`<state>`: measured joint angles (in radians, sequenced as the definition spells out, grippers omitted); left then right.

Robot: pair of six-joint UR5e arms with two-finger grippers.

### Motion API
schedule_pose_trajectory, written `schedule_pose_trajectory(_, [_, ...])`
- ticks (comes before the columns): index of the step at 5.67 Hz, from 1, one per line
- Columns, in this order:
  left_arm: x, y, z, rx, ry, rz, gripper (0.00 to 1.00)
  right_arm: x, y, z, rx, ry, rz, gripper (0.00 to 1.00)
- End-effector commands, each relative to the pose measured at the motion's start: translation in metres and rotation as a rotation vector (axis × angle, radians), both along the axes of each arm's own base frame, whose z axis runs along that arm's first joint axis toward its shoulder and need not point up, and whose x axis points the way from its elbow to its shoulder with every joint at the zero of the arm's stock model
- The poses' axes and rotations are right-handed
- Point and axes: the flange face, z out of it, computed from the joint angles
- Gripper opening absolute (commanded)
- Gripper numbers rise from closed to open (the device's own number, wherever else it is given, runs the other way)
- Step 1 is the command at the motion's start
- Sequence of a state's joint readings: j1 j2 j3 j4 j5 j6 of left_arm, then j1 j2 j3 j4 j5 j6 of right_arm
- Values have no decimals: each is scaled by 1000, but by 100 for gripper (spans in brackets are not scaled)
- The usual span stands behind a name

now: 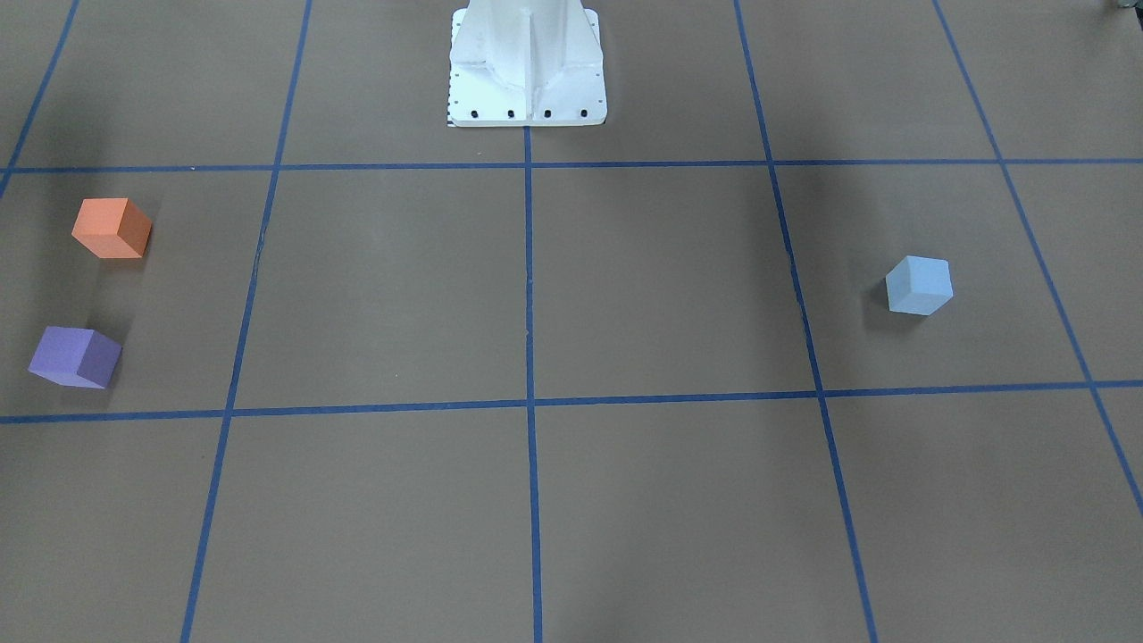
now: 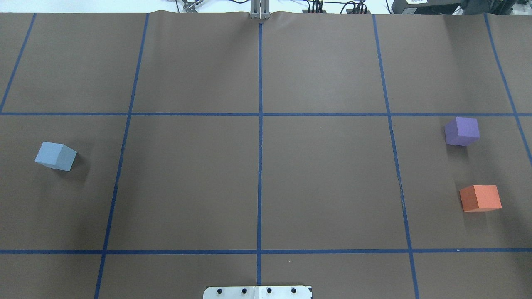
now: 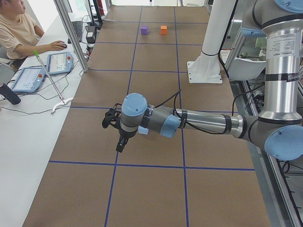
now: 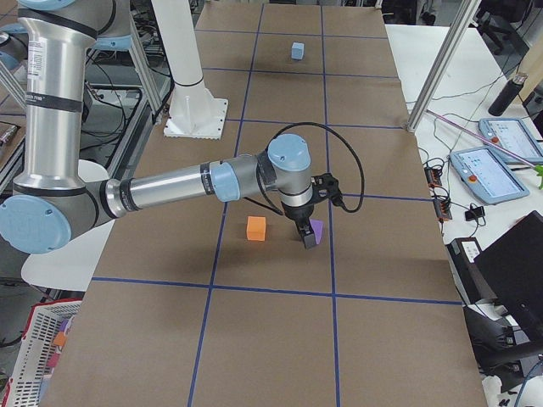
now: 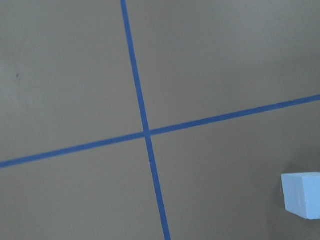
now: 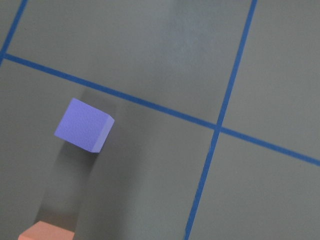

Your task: Place blue block between orange and purple blocks

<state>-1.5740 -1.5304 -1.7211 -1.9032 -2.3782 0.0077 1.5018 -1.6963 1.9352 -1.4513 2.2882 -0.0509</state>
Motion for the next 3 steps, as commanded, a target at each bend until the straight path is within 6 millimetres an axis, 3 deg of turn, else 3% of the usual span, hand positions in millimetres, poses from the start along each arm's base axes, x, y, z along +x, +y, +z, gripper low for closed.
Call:
schedule_pose_trajectory(1, [4,-21,-7,49,21,7,100,-1,-12,16,36,-20,36,100])
schedule_pose_trajectory(2, [38,-24,-16,70,46,33,100,-1,-15,26,133,-33,42,100])
schedule_pose_trajectory(3, [92,-27,-27,-2,91,58,100,-2,-17,32,152,-52,62,100])
